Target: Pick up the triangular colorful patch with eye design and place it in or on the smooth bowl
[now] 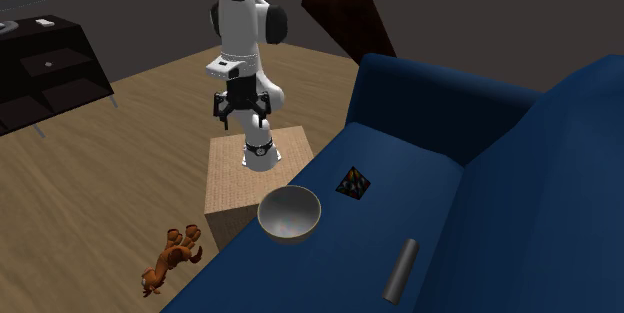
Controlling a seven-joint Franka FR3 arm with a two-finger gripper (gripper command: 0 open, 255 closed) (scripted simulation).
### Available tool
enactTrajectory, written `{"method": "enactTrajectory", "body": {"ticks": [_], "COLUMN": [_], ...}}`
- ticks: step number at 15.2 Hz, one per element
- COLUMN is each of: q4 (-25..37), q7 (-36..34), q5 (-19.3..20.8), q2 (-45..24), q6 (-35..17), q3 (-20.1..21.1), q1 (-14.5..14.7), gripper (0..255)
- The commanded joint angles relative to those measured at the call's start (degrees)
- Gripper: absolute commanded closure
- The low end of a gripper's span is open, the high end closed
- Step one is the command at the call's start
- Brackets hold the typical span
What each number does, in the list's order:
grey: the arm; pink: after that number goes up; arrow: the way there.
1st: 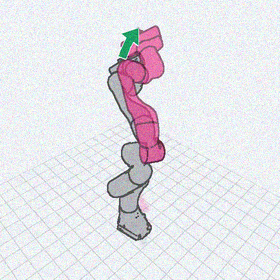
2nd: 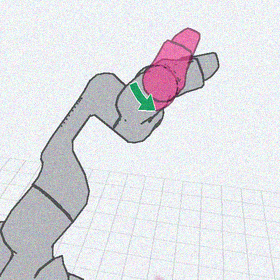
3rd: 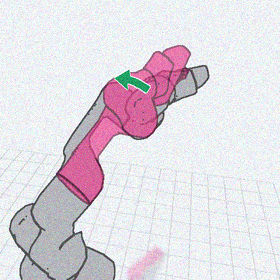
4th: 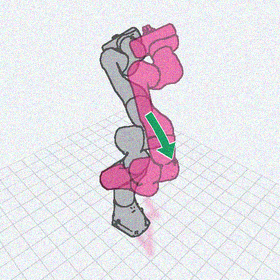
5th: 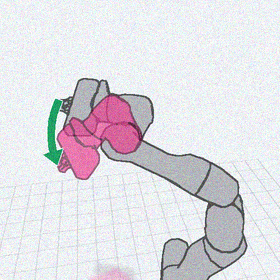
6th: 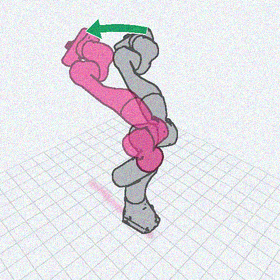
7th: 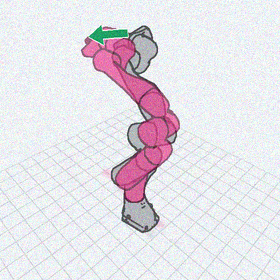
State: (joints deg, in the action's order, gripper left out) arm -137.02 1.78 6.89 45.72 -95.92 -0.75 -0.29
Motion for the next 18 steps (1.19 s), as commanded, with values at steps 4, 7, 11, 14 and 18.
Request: {"method": "enactTrajectory", "body": {"ticks": [4, 7, 11, 14, 18], "q4": [-6.36, -12.32, -19.59, -24.47, -30.05], "q7": [0.32, 0.72, 1.32, 1.82, 2.52], "q5": [-2.46, -4.97, -8.42, -11.14, -14.89], "q2": [2.89, 5.23, 7.25, 7.69, 6.32], "q6": [-6.49, -13.22, -22.74, -30.49, -42.00], "q3": [0.51, 1.19, 2.36, 3.46, 5.05], "q1": [2.42, 5.10, 9.18, 12.67, 18.07], "gripper": [0, 0, 0, 0, 0]}}
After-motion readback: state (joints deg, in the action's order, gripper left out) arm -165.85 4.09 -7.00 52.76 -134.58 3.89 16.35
